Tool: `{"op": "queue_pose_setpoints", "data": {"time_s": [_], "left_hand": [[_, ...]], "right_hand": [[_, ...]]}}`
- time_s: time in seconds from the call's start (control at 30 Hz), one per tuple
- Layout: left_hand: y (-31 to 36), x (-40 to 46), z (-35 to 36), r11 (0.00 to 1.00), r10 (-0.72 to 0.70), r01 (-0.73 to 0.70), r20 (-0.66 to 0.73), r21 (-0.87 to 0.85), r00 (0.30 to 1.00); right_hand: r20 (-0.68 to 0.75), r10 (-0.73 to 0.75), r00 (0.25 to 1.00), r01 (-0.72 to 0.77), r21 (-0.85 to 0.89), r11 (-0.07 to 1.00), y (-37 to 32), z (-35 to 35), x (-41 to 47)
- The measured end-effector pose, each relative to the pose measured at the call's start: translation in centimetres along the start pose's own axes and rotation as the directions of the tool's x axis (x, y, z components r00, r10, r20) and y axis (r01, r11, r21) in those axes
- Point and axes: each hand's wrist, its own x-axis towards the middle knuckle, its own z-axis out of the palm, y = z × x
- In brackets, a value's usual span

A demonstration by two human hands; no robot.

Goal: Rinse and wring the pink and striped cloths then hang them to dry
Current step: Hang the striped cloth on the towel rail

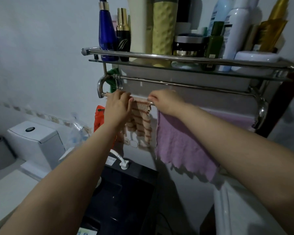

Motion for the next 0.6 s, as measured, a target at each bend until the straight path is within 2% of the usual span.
{"op": "queue_pose_setpoints", "data": {"time_s": [0.07, 0.13, 0.2, 0.27, 0.33, 0.4, 0.5, 0.6], "left_hand": [[1.8, -0.9, 0.0, 0.999, -0.003, 0.001, -0.061, -0.042, 0.998], [4.0, -2.1, 0.1, 0.994, 0.013, -0.026, -0.117, -0.110, 0.993], [6.4, -3.4, 0.0, 0.980, 0.037, -0.068, -0.164, -0.187, 0.986], [8.7, -5.0, -0.1, 0.959, 0.034, -0.074, -0.147, -0.273, 0.989], [11.1, -6.6, -0.2, 0.933, 0.045, -0.058, -0.046, -0.356, 0.998], [13.6, -8.5, -0.2, 0.915, 0.103, -0.059, 0.091, -0.399, 0.990], [18.1, -11.4, 0.6, 0.891, 0.207, -0.053, 0.299, -0.452, 0.931], [22.9, -14.4, 2.5, 0.882, 0.302, -0.041, 0.497, -0.469, 0.813]], "right_hand": [[0.070, -0.058, 0.996, 0.063, -0.073, 0.995, -0.5, 0.1, -0.8], [0.044, -0.076, 0.996, 0.080, -0.111, 0.991, -0.6, -0.2, -1.9], [-0.068, -0.082, 0.994, 0.079, -0.052, 0.996, -0.3, -0.8, -3.8], [-0.220, -0.058, 0.974, 0.079, 0.087, 0.993, 0.6, -1.4, -6.9], [-0.349, 0.006, 0.937, 0.084, 0.241, 0.967, 2.2, -1.5, -10.9], [-0.400, 0.119, 0.909, 0.047, 0.382, 0.923, 4.1, -1.3, -15.2], [-0.331, 0.285, 0.900, -0.075, 0.526, 0.847, 7.2, -0.6, -21.0], [-0.177, 0.409, 0.895, -0.229, 0.605, 0.763, 10.9, -0.2, -26.2]]}}
